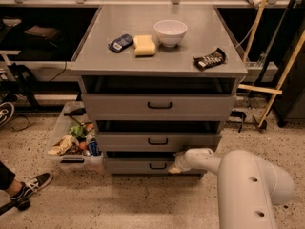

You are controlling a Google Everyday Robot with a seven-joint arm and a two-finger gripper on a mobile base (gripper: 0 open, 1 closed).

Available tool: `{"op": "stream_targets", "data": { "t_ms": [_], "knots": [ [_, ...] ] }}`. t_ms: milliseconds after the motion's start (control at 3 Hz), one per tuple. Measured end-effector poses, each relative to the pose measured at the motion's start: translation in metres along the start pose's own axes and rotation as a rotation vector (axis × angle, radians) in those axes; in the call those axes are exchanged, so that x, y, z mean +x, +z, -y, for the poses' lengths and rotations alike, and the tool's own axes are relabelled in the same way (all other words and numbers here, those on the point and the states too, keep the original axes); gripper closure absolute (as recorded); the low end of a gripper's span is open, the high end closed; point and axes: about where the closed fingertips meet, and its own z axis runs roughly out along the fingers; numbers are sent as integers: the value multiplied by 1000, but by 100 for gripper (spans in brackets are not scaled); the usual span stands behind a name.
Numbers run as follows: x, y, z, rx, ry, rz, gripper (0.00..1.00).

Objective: Open bottom drawer

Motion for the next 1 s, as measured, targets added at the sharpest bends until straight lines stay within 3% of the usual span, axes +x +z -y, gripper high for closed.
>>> {"op": "stream_targets", "data": {
  "t_ms": [667, 1000],
  "knots": [
    [0, 0, 0, 0, 0, 0, 88],
    [0, 0, 0, 0, 0, 0, 86]
  ]
}}
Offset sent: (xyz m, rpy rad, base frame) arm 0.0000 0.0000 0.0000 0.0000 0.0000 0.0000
